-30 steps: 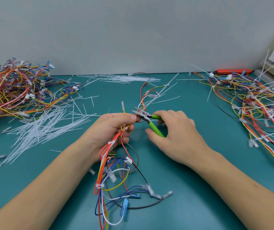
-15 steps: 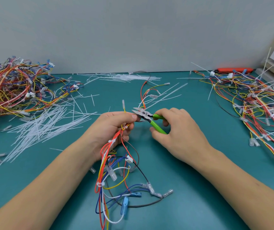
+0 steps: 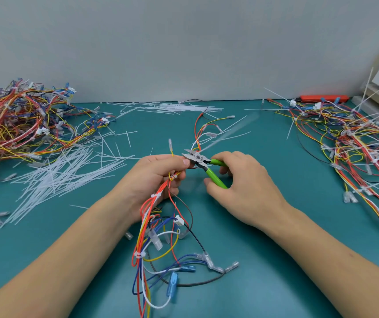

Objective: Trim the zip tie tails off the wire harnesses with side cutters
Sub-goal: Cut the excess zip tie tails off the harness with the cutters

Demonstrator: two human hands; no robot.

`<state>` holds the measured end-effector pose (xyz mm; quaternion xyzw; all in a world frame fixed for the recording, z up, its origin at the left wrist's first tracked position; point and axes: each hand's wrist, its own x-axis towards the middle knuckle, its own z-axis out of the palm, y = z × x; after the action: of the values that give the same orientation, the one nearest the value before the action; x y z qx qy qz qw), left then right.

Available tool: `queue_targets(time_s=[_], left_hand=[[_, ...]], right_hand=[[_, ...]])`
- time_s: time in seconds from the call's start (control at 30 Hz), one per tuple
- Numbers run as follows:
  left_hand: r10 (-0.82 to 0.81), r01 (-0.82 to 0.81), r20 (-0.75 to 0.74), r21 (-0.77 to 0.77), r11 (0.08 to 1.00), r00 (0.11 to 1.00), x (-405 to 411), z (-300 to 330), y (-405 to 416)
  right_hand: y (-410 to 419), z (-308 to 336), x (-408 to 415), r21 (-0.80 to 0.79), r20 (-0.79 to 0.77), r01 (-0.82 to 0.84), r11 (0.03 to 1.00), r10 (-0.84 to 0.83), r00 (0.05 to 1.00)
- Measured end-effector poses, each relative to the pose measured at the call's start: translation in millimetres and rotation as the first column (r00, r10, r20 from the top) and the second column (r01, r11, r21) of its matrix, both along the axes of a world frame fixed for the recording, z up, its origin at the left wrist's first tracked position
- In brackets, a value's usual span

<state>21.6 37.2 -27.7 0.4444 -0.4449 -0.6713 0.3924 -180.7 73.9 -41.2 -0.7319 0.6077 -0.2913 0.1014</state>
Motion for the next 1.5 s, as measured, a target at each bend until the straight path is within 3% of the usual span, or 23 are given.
queue_targets(time_s=[0.33, 0.7, 0.87, 1.5], left_hand=[[-0.029, 0.030, 0.044, -0.014, 0.999, 0.999, 2.3, -1.0, -1.5], [-0.009, 0.009, 0.021, -0.008, 1.000, 1.000, -0.3, -0.2, -0.1], [-0.012, 0.012, 0.001, 0.000, 1.000, 1.000, 0.7, 0.7, 0.9], [-0.014, 0.016, -0.043, 0.028, 0.999, 0.999, 0.9, 1.9, 0.7]], right_hand=[[-3.0, -3.4, -4.0, -0.021, 0.031, -0.032, 0.999, 0.033, 0.999], [-4.1, 2.7, -7.7, 0.000, 0.011, 0.023, 1.000, -0.023, 1.000], [-3.2, -1.6, -4.7, 0.050, 0.075, -0.023, 0.998, 0.020, 0.997], [-5.4, -1.1, -7.9, 0.013, 0.093, -0.066, 0.998, 0.064, 0.994]])
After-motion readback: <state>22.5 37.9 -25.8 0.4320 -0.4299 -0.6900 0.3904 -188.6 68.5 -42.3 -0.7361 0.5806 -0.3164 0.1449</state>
